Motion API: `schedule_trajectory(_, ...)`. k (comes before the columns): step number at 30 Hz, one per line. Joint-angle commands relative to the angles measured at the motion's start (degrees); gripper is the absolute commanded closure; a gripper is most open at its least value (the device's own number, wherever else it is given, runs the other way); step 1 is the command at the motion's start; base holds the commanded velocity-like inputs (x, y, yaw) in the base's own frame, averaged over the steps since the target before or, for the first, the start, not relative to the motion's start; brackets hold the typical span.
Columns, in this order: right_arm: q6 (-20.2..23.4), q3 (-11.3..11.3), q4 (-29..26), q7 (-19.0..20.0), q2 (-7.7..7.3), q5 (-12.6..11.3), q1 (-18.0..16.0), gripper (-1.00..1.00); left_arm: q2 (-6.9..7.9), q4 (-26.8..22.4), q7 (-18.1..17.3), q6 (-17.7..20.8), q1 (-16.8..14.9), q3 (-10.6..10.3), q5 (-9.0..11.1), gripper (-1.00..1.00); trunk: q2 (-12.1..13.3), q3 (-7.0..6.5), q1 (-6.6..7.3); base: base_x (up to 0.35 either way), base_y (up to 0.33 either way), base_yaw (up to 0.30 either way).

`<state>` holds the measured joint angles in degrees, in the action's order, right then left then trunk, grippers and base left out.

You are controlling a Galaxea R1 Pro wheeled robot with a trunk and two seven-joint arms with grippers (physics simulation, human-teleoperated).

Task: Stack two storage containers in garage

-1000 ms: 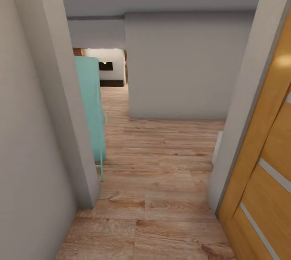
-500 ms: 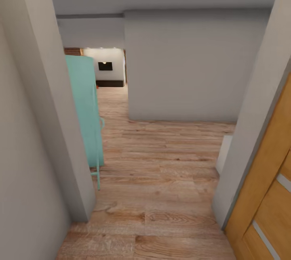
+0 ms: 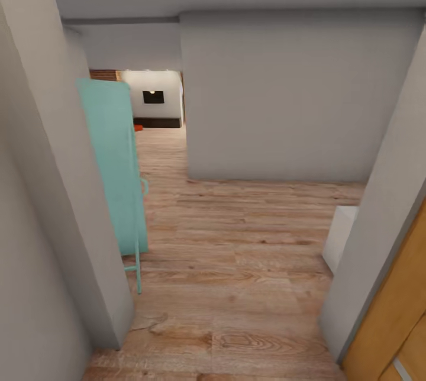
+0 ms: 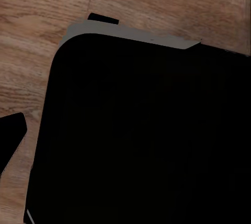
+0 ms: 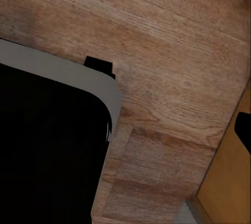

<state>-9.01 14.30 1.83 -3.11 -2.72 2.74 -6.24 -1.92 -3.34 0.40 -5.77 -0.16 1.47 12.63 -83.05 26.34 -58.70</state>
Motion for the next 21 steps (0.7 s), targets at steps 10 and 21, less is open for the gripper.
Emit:
schedule_trajectory(10, -0.5, 0.3, 0.1, -0.3, 0.21, 0.2, 0.0, -1.0, -0.02, 0.0, 0.0, -0.1, 0.0, 0.1, 0.2, -1.0, 0.0, 0.05, -0.03, 0.325, 0.0, 0.0)
schedule_trajectory(21, -0.6, 0.3, 0.1, -0.2, 0.11, 0.2, 0.0, -1.0, -0.02, 0.0, 0.0, -0.1, 0.0, 0.1, 0.2, -1.0, 0.0, 0.05, -0.03, 0.325, 0.0, 0.0)
